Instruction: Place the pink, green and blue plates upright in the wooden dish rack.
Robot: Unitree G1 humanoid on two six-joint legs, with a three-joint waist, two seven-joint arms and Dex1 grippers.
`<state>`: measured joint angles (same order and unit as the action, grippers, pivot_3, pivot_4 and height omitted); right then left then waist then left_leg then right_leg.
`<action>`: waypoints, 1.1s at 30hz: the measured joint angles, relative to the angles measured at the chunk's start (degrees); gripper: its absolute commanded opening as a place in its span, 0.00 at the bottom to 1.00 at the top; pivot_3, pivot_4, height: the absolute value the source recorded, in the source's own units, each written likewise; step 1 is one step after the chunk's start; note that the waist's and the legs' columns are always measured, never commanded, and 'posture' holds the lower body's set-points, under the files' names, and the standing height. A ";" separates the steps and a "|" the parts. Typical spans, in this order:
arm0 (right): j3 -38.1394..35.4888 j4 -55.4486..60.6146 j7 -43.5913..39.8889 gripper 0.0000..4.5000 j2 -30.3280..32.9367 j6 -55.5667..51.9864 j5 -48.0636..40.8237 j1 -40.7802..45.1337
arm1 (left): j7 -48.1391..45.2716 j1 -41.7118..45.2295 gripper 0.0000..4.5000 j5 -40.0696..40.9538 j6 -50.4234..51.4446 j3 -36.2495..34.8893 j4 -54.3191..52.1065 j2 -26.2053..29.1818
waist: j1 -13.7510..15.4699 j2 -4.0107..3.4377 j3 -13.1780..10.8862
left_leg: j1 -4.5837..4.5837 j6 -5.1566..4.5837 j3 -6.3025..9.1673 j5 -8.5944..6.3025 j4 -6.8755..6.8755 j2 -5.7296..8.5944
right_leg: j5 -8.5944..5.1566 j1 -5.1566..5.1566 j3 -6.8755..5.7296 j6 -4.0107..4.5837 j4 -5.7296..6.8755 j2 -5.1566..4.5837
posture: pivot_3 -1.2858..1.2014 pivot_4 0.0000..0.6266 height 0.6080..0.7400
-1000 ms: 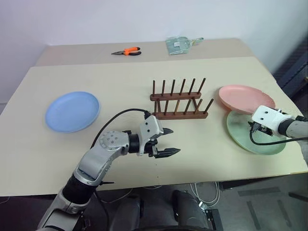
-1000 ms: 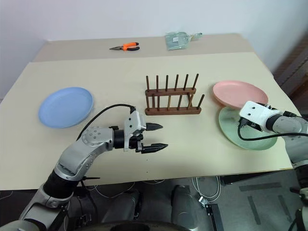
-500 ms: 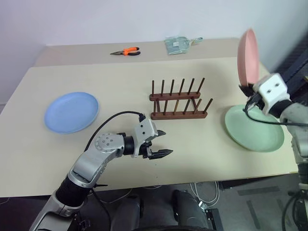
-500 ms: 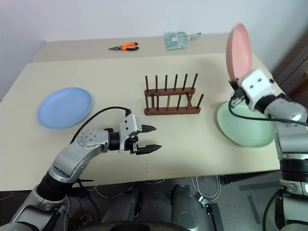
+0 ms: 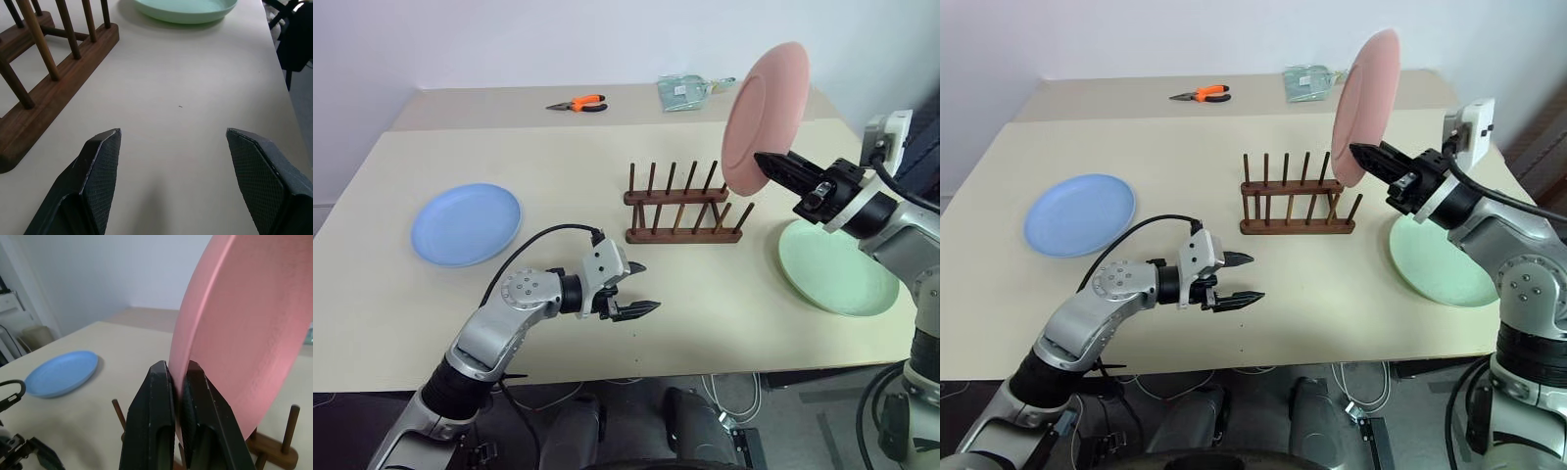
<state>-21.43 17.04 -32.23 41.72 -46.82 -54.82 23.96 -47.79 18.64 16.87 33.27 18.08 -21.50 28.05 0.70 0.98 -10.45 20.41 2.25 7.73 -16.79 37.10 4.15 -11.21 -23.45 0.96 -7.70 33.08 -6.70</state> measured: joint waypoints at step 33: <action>5.42 -0.36 -5.26 0.79 10.67 11.44 32.40 -31.52 | -2.19 1.55 0.78 -0.16 -1.77 1.02 2.07 -0.60 | -1.19 -0.04 0.08 | -0.04 -0.09 -0.34 -0.07 0.01 -0.03 | -0.07 0.05 0.14 -0.08 -0.01 -0.07 | 0.52 0.24 1.00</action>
<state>-16.01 16.67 -37.48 52.39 -35.38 -22.42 -7.56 -49.98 20.19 16.71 31.50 19.10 -19.43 27.44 -0.49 0.94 -10.37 20.37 2.16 7.39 -16.86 37.11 4.11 -11.28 -23.40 1.10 -7.78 33.08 -6.77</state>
